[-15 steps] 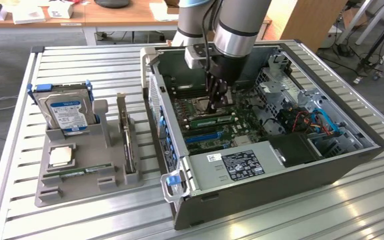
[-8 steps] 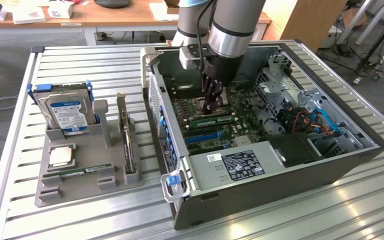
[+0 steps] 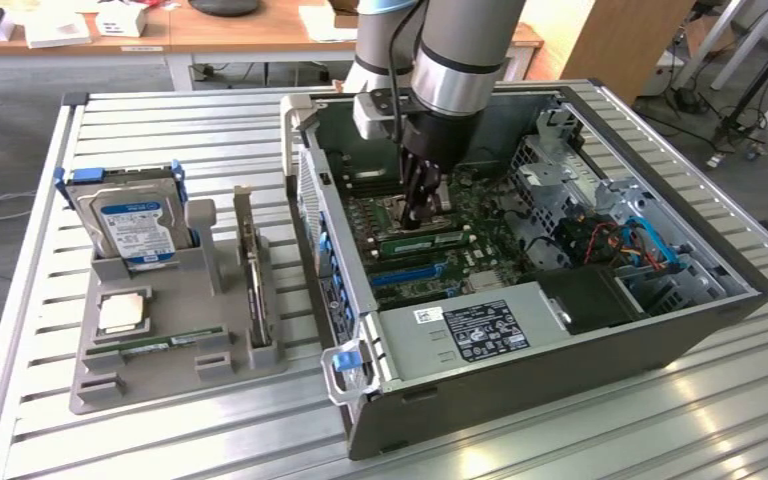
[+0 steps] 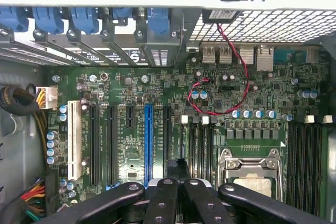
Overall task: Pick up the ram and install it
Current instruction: 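Press down the ram until it locks into place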
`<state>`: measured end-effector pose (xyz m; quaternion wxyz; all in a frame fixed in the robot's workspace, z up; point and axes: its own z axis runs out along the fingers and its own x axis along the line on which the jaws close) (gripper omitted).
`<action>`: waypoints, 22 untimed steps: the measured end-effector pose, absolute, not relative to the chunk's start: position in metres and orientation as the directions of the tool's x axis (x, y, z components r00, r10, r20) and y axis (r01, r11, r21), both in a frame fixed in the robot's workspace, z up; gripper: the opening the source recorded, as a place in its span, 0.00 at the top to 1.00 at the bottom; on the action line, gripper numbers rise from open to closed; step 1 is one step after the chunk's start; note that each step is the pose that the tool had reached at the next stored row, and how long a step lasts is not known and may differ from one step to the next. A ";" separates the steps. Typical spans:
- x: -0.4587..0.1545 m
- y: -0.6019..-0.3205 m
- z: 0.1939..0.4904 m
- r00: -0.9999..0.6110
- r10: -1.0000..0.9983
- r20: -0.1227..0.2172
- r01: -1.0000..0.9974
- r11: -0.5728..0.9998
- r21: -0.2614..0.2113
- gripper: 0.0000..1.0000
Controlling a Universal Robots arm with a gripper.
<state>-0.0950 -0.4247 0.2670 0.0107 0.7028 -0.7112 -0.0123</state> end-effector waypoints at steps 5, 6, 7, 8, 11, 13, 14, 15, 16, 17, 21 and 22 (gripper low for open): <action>-0.095 -0.425 0.264 -0.012 -1.000 -0.002 -0.999 0.012 0.033 0.89; -0.095 -0.425 0.263 -0.012 -1.000 -0.002 -0.999 0.012 0.033 0.89; -0.095 -0.425 0.263 -0.012 -1.000 -0.002 -0.999 0.012 0.033 0.89; -0.095 -0.425 0.262 -0.012 -1.000 -0.002 -0.999 0.012 0.033 0.89; -0.095 -0.425 0.260 -0.012 -1.000 -0.002 -0.999 0.012 0.033 0.89; -0.095 -0.425 0.260 -0.012 -1.000 -0.002 -0.999 0.012 0.033 0.89; -0.095 -0.425 0.260 -0.012 -1.000 -0.002 -0.999 0.012 0.033 0.89; -0.095 -0.425 0.260 -0.012 -1.000 -0.002 -0.999 0.012 0.033 0.89; -0.095 -0.425 0.260 -0.012 -1.000 -0.002 -0.999 0.012 0.033 0.89; -0.095 -0.425 0.260 -0.012 -1.000 -0.002 -0.999 0.012 0.033 0.89; -0.096 -0.423 0.260 -0.012 -1.000 -0.002 -0.999 0.012 0.033 0.89; -0.096 -0.423 0.260 -0.012 -1.000 -0.002 -0.999 0.012 0.033 0.89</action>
